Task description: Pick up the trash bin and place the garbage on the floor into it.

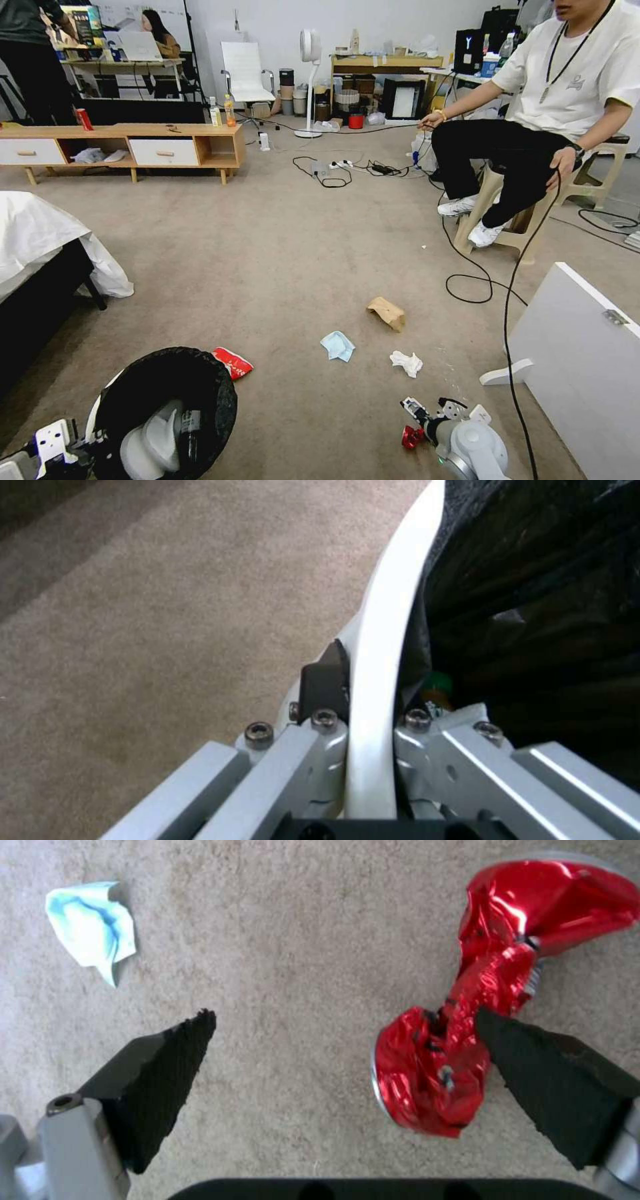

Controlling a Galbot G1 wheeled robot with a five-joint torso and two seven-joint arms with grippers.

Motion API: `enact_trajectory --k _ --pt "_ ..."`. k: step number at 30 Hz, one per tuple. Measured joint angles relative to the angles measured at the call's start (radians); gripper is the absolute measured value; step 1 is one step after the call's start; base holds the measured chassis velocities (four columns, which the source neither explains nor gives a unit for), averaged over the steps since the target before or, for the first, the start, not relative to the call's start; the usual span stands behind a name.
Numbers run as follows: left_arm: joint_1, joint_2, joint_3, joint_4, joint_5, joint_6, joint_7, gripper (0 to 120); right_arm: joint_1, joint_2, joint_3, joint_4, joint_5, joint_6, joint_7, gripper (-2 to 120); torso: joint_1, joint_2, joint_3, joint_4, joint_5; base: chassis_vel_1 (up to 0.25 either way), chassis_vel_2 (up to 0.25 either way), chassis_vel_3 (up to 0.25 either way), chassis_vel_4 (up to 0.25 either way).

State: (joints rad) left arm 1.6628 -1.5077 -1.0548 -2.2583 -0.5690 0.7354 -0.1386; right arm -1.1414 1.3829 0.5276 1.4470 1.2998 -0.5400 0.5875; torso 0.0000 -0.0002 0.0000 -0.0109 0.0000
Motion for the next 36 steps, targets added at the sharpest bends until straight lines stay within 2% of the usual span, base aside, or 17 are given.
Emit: enact_trajectory --k 11,13,16,19,36 --pt "-0.005 0.0 0.005 0.011 0.0 0.0 0.001 2 0.014 0.0 0.006 -0.054 -0.033 0.014 -0.021 99 0.0 0.0 0.0 0.0001 -0.0001 0.0 0.0 0.0 0.0" --pt "-0.008 0.0 0.006 0.014 0.001 0.0 0.001 2 0.008 -0.001 0.007 -0.052 -0.033 0.014 -0.02 99 0.0 0.0 0.0 -0.0007 0.0008 0.0 0.0 0.0 0.0" --pt "-0.013 0.0 0.012 0.018 0.005 0.0 0.001 2 0.0 -0.002 0.008 -0.034 -0.033 0.014 -0.019 99 0.0 0.0 0.0 0.0 -0.0003 0.0 0.0 0.0 0.0" --pt "-0.016 -0.002 0.017 0.02 0.009 0.0 0.001 2 -0.007 -0.004 0.008 -0.019 -0.032 0.012 -0.017 99 0.0 0.0 0.0 -0.0001 0.0006 0.0 0.0 0.0 0.0" --pt "-0.015 -0.008 0.027 0.023 0.017 0.0 0.003 2 -0.015 -0.012 0.012 -0.001 -0.031 0.009 -0.013 99 0.0 0.0 0.0 -0.0001 0.0001 0.0 0.0 0.0 0.0"
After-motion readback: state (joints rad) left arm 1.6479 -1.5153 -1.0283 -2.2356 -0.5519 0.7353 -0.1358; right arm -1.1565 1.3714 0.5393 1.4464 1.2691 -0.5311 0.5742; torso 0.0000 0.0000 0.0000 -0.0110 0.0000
